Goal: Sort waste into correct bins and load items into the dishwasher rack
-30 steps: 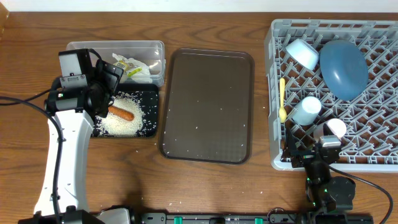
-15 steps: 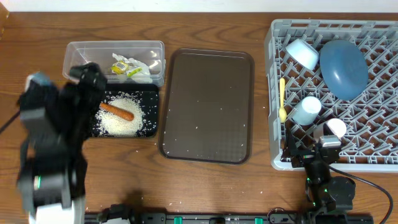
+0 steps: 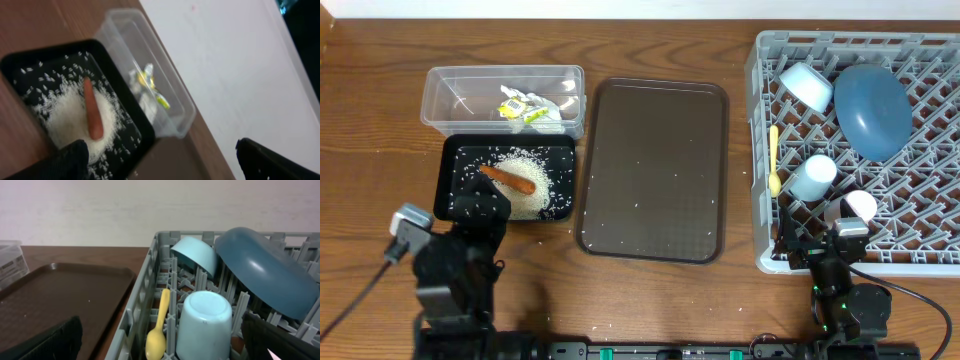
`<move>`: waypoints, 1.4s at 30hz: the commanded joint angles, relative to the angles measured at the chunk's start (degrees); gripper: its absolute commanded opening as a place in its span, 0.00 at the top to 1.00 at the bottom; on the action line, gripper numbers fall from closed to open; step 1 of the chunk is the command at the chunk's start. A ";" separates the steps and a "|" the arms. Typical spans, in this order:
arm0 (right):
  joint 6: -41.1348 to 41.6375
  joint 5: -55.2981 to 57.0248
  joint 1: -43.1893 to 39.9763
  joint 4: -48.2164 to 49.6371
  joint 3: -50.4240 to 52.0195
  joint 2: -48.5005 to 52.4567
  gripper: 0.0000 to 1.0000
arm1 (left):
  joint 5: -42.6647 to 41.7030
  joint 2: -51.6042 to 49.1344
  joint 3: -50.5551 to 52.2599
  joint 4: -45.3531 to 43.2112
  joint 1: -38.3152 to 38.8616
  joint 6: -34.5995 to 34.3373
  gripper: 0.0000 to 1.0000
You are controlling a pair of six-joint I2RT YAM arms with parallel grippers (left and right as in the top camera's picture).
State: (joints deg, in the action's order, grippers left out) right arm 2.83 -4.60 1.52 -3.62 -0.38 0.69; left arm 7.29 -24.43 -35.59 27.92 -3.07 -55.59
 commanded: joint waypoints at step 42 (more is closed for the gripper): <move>0.96 0.28 -0.07 -0.24 0.07 -0.35 0.01 | -2.16 24.35 35.36 -26.25 -1.14 48.76 0.03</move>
State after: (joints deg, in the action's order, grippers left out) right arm 2.83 -4.45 1.52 -3.64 -0.38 0.69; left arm 5.61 -0.60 -1.26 0.67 -3.99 -7.62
